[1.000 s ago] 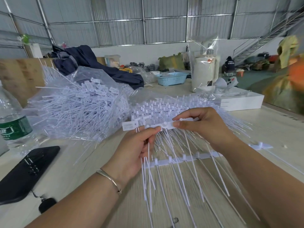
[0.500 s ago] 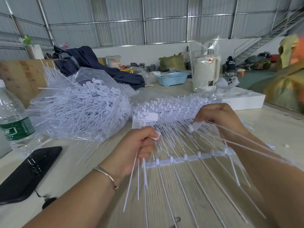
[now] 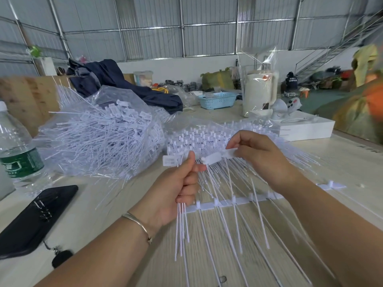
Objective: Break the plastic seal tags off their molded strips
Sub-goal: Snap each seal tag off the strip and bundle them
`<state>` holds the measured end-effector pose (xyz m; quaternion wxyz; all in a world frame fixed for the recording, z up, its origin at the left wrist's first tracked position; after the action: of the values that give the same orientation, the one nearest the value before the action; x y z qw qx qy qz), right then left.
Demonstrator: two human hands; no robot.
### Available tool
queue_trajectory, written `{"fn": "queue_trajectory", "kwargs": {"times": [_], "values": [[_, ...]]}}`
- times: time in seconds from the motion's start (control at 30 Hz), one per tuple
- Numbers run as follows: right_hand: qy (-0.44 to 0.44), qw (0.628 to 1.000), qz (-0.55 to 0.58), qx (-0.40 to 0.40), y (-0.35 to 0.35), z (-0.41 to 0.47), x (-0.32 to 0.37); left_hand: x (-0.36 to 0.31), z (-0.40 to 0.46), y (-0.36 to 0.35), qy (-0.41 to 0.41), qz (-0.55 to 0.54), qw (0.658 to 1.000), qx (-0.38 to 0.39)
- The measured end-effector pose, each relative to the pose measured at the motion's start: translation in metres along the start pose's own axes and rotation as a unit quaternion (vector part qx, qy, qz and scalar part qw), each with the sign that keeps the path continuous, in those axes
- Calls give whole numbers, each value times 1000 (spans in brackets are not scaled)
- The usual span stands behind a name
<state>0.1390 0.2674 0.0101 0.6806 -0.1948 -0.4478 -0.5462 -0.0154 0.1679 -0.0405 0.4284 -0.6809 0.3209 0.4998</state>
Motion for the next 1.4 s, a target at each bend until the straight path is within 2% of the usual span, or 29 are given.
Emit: {"fn": "queue_trajectory", "kwargs": {"times": [0.23, 0.43, 0.57, 0.7, 0.77, 0.87, 0.97, 1.03, 1.17, 1.4], "values": [[5, 999, 15, 51, -8, -3, -2, -2, 0, 1, -36, 8, 999, 14], [16, 998, -14, 60, -4, -1, -2, -4, 0, 1, -22, -40, 999, 10], [-6, 996, 11, 88, -7, -3, -3, -3, 0, 2, -7, -44, 999, 11], [-36, 989, 27, 138, -14, -6, -7, -1, -3, -2, 11, -73, 996, 55], [-63, 982, 57, 171, -17, -9, -8, 0, -7, -7, 17, -73, 992, 103], [-94, 968, 91, 215, -23, -14, -11, 5, -15, -19, -5, -19, 987, 161], [-82, 967, 71, 232, -29, -18, -10, 15, -21, -31, -55, 83, 982, 161], [-78, 972, 73, 211, -28, -16, -7, 13, -19, -33, -57, 77, 984, 148], [-61, 991, 84, 79, -7, -6, -3, 3, -9, -14, -40, 36, 995, 88], [-85, 991, 85, 68, -11, -3, -12, 9, -1, -11, -1, -7, 997, 78]]}}
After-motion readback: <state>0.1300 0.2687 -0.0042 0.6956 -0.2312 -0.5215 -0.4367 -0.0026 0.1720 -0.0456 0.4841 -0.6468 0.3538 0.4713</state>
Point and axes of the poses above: each hand's wrist, its own z-axis towards the middle knuckle, its own y-axis out of the back of the hand, x = y × z, the point moved 4 cm from there along z, towards the middle knuckle, and after that the axes turned 11 degrees about -x, right-handed, at the moved point
